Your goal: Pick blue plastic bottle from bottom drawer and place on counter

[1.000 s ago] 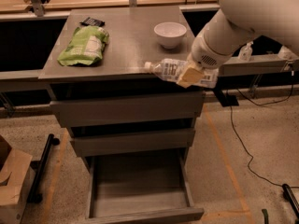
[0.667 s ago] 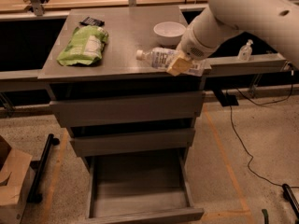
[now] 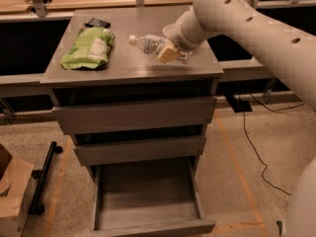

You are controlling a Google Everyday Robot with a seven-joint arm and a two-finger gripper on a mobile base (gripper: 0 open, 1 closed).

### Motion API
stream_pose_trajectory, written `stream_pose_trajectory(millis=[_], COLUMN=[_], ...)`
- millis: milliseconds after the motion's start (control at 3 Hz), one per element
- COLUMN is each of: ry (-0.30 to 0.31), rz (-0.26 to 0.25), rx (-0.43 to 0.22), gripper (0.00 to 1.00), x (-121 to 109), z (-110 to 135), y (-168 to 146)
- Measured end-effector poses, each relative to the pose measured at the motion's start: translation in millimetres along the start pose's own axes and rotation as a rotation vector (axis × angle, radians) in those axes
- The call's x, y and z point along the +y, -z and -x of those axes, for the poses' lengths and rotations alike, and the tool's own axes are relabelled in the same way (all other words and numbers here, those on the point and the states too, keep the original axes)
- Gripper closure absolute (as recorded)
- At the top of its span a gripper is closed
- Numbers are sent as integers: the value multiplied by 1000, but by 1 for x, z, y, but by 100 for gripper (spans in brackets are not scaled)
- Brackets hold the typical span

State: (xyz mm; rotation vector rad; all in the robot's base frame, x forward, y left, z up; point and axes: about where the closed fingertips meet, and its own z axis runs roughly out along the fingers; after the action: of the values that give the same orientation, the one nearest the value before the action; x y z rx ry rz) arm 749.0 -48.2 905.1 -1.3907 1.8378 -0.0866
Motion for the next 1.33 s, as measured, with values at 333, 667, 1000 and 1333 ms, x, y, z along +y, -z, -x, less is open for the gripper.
stream_pose_trajectory(millis=[333,667,1000,1333], ry=[-1,17,36,51], rz=[-44,-61,-65,-65], rx=[-83,-134,-146,-166], gripper=[59,29,5,0], x=[-20,-31,-29,-23], z=[24,50,61,66], y=[-39,-72,-83,-76])
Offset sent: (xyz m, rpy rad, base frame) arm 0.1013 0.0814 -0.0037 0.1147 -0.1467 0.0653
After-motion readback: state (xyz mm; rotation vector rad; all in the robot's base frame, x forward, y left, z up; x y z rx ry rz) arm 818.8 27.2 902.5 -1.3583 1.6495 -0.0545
